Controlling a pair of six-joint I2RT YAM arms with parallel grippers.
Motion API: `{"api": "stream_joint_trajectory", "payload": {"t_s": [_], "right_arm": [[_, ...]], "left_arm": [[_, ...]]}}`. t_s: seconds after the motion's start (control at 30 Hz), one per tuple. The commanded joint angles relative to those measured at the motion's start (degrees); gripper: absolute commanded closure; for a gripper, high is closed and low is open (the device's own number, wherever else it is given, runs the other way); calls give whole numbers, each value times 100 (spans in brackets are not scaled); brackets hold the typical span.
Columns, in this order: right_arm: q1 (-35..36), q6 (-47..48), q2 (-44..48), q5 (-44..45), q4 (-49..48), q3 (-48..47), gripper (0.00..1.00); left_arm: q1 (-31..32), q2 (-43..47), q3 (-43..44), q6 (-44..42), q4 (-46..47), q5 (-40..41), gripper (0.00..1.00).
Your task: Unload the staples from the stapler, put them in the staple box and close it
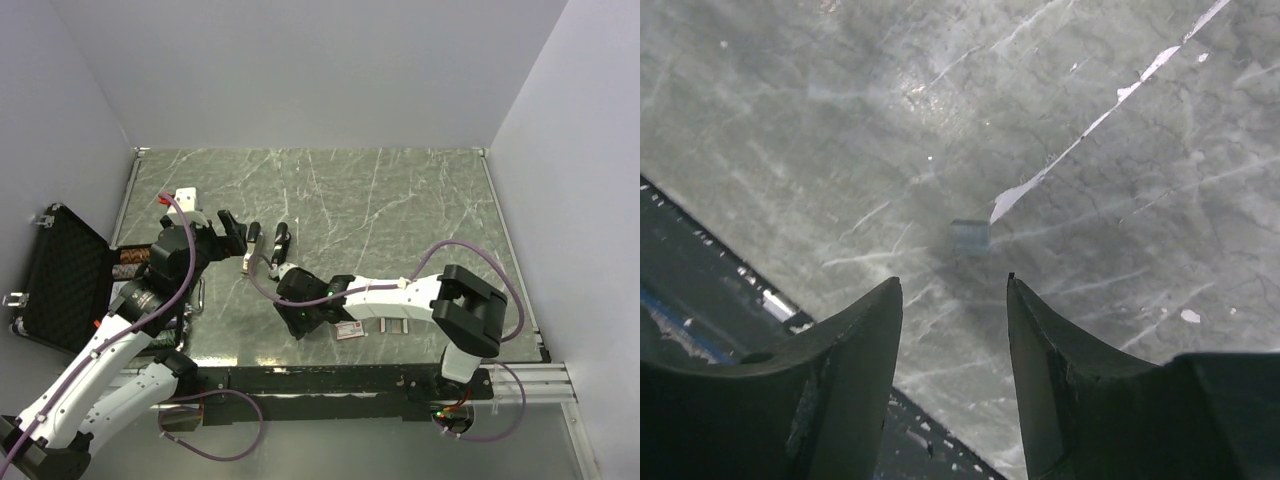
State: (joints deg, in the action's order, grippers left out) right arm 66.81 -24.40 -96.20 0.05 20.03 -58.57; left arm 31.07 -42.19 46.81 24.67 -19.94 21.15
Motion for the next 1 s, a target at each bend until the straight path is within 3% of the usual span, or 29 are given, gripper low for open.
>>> {"api": "stream_joint_trajectory", "payload": {"t_s": [0.0, 0.97], "right_arm": [[69, -56, -100, 241, -140, -278, 46], [289, -170, -601, 750, 36, -507, 54]], "left_arm": [[-31, 27, -40, -14, 245, 48, 1], [-75, 1, -31, -6, 246, -14, 1]]}}
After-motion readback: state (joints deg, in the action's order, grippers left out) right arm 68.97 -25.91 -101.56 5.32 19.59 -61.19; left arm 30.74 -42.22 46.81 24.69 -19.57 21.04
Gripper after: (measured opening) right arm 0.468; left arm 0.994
